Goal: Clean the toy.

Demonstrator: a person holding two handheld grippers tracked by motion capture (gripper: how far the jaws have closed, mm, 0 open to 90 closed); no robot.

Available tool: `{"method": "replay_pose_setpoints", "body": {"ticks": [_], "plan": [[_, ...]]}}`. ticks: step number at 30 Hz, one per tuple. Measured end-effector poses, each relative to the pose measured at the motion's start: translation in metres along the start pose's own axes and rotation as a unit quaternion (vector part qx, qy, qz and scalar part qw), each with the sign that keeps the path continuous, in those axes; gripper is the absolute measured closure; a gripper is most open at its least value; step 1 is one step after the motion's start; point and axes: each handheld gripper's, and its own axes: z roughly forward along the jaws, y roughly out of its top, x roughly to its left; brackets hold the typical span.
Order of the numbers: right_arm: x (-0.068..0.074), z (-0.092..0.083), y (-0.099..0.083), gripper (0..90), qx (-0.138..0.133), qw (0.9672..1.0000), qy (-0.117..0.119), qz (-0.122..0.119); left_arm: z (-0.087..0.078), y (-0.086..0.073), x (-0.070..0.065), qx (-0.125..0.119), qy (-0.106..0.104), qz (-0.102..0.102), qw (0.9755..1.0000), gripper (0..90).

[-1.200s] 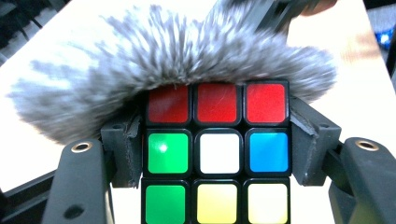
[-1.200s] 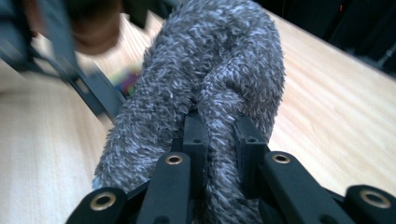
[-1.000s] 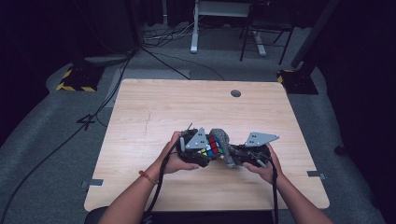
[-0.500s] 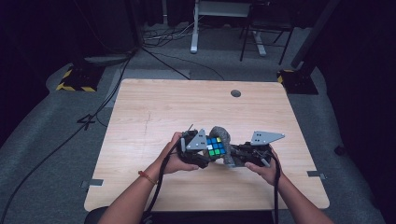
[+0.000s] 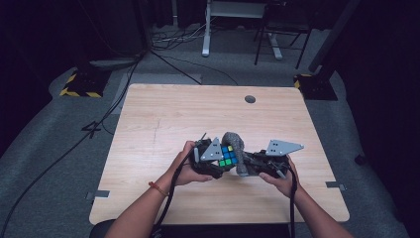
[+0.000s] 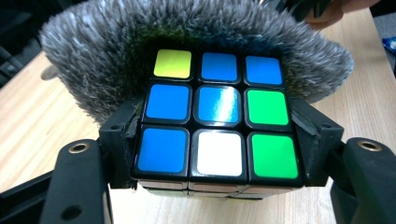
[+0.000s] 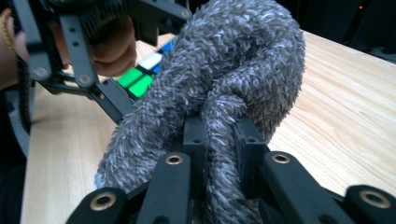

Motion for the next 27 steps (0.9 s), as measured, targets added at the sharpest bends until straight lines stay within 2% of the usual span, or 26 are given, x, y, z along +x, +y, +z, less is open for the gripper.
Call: {"method": "replay_pose_setpoints", "body": {"ticks": [5, 9, 12, 17, 22, 24, 27], "plan": [[0.002, 0.007, -0.004, 78.3, 0.041, 0.9988, -0.016, -0.02, -0.005, 0.003, 0.0, -0.022, -0.014, -0.006, 0.9996, 32.9], [0.004, 0.017, -0.009, 78.3, 0.077, 0.996, -0.021, -0.039, -0.009, 0.006, 0.0, -0.035, -0.019, -0.004, 0.9992, 33.0], [0.003, 0.015, -0.007, 78.3, 0.067, 0.9969, -0.02, -0.035, -0.009, 0.005, 0.001, -0.027, -0.022, -0.002, 0.9994, 33.0], [0.003, 0.004, -0.002, 78.4, 0.033, 0.999, -0.01, -0.03, -0.003, 0.002, -0.001, -0.004, -0.02, 0.01, 0.9997, 32.8], [0.005, -0.003, 0.002, 78.5, 0.007, 0.9995, -0.006, -0.031, -0.002, 0.002, -0.001, -0.002, -0.019, 0.01, 0.9998, 32.6], [0.006, -0.006, 0.004, 78.5, -0.007, 0.9995, -0.001, -0.03, 0.0, 0.001, -0.002, 0.007, -0.019, 0.011, 0.9997, 32.6], [0.009, -0.007, 0.007, 78.4, -0.014, 0.9992, 0.001, -0.038, 0.006, 0.0, -0.004, 0.023, -0.02, 0.019, 0.9994, 32.7]]}}
